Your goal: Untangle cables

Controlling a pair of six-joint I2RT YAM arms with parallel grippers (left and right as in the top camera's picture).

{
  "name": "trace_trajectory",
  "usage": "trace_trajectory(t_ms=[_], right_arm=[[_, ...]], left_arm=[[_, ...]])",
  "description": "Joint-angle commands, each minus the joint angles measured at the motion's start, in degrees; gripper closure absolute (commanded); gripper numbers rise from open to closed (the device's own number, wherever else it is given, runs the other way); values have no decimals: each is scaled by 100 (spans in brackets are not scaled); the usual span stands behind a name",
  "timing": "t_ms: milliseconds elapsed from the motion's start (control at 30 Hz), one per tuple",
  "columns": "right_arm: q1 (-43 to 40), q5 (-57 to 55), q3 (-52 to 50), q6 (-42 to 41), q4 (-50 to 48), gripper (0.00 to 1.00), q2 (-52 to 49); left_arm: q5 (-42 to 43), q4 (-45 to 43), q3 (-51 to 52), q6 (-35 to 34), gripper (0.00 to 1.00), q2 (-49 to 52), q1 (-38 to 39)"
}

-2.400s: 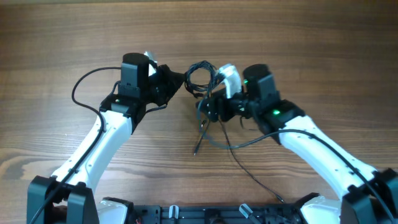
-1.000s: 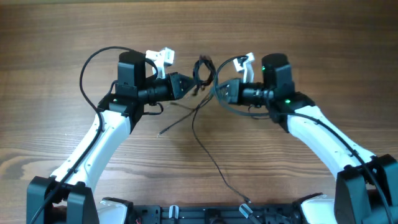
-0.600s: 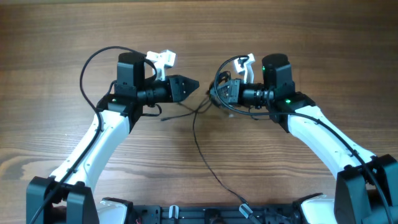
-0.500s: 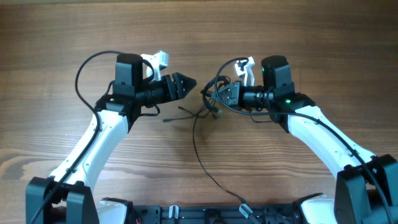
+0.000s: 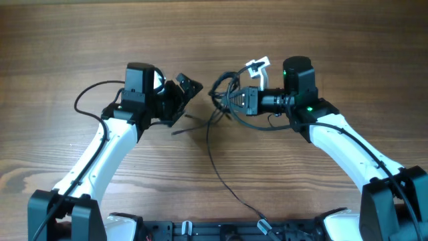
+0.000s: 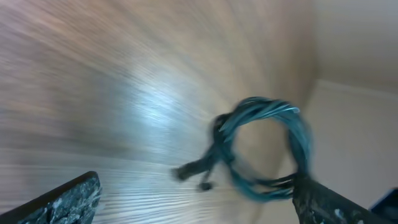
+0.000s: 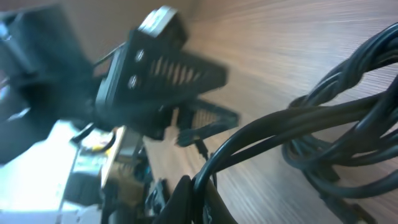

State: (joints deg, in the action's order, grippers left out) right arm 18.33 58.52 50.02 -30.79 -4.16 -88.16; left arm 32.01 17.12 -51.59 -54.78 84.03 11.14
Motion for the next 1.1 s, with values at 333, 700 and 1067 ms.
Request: trace_trajectory(t_ms=[333, 700, 1067], right_arm=[[57, 1292, 2, 402, -490, 96, 24], [57, 1185, 2, 382, -481, 96, 24], [57, 1182, 2, 361, -483, 95, 24]], left_arm=[[984, -369, -15, -442, 35, 807, -2], [1283, -605, -15, -319, 28, 807, 39], [1657, -1224, -15, 127, 62, 807, 474]])
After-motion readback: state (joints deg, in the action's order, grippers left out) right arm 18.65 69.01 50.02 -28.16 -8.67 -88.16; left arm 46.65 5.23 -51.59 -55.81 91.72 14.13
